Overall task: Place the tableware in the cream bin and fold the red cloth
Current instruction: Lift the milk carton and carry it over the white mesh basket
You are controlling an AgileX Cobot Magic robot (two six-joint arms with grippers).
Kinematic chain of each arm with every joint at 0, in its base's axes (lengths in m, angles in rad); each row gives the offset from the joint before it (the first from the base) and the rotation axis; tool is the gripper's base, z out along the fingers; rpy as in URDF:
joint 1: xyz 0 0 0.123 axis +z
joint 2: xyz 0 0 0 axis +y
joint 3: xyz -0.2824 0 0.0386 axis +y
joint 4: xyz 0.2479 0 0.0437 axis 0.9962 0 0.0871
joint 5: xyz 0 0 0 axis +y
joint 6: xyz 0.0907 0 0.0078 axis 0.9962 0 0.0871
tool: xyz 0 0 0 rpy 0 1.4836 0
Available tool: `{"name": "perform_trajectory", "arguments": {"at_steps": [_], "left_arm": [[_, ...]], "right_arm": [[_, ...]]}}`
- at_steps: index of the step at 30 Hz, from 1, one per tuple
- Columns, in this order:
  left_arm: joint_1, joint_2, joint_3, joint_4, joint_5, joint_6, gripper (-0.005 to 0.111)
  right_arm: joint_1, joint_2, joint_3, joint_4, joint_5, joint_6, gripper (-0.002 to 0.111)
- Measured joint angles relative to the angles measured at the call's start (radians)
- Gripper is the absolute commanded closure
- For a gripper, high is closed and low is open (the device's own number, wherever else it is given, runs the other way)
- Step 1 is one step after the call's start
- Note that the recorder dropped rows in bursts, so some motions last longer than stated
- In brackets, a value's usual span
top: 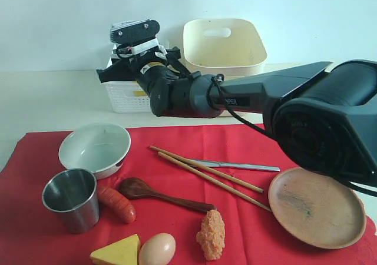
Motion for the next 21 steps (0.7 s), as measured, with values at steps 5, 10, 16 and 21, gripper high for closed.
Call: {"name": "perform_trajectory", "arguments": {"at_steps": [5, 10, 16, 21], "left_arm": [[0.0, 0.0, 0.0, 0.0, 0.0, 0.0, 0.106], [0.0, 0.0, 0.0, 0.0, 0.0, 0.0, 0.106], [0.0, 0.0, 0.0, 0.0, 0.0, 0.0, 0.106], [0.0, 0.0, 0.0, 0.0, 0.0, 0.0, 0.106]], "right_arm": [[0.0, 0.018, 0.0, 0.037, -0.004, -0.048, 0.032], [0.0, 0.018, -0.002, 0.045, -0.025, -0.053, 0.028], [0.0, 0.016, -0.002, 0.055, -0.025, -0.054, 0.028], [0.016, -0.007, -0.002, 0.075, -0.005, -0.054, 0.028]]}}
